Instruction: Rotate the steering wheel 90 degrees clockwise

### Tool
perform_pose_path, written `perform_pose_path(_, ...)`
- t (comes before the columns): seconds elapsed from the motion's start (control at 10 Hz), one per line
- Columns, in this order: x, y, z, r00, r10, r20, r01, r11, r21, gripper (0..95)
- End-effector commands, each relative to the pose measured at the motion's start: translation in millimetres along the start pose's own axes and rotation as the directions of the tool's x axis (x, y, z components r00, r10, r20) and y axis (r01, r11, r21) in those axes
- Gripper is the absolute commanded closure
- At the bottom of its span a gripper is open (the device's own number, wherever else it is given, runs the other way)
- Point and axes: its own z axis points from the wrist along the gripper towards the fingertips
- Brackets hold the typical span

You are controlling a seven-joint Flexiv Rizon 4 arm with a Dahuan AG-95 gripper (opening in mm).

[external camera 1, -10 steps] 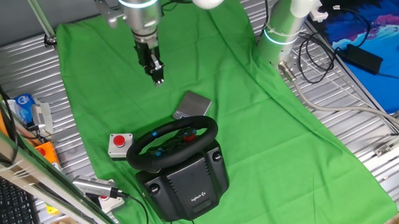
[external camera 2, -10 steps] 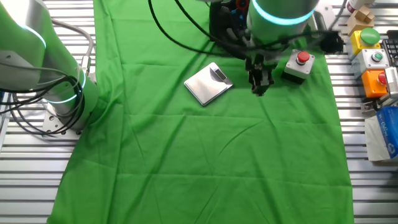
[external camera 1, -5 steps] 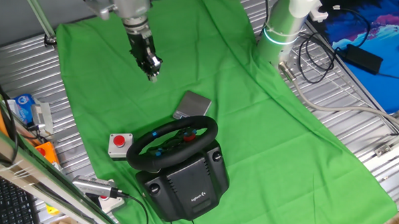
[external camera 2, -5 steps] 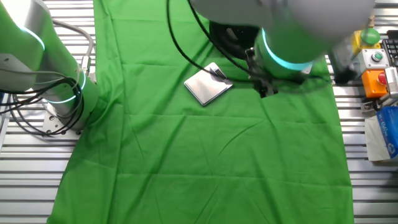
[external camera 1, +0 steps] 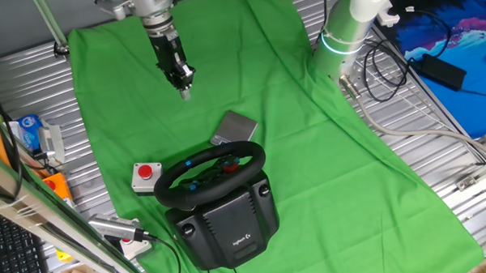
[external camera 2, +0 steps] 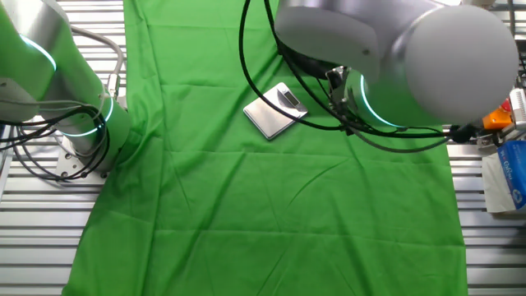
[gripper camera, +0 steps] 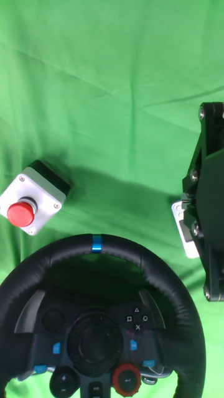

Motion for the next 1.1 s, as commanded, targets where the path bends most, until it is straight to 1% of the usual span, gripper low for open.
perform_pose_path(0.1, 0.6, 0.6, 0.1, 1.000, 0.016, -0.001, -0.016, 0.999, -0.049, 95.0)
perform_pose_path(0.4, 0.6, 0.6, 0.1, 0.999, 0.027, -0.024, -0.028, 0.999, -0.042, 95.0)
perform_pose_path(0.5, 0.6, 0.6, 0.1, 0.999, 0.026, -0.026, -0.027, 0.999, -0.041, 95.0)
perform_pose_path(0.8, 0.6, 0.6, 0.1, 0.999, 0.010, -0.040, -0.012, 0.999, -0.053, 95.0)
perform_pose_path(1.1, 0.6, 0.6, 0.1, 0.999, 0.001, -0.045, -0.004, 0.998, -0.063, 95.0)
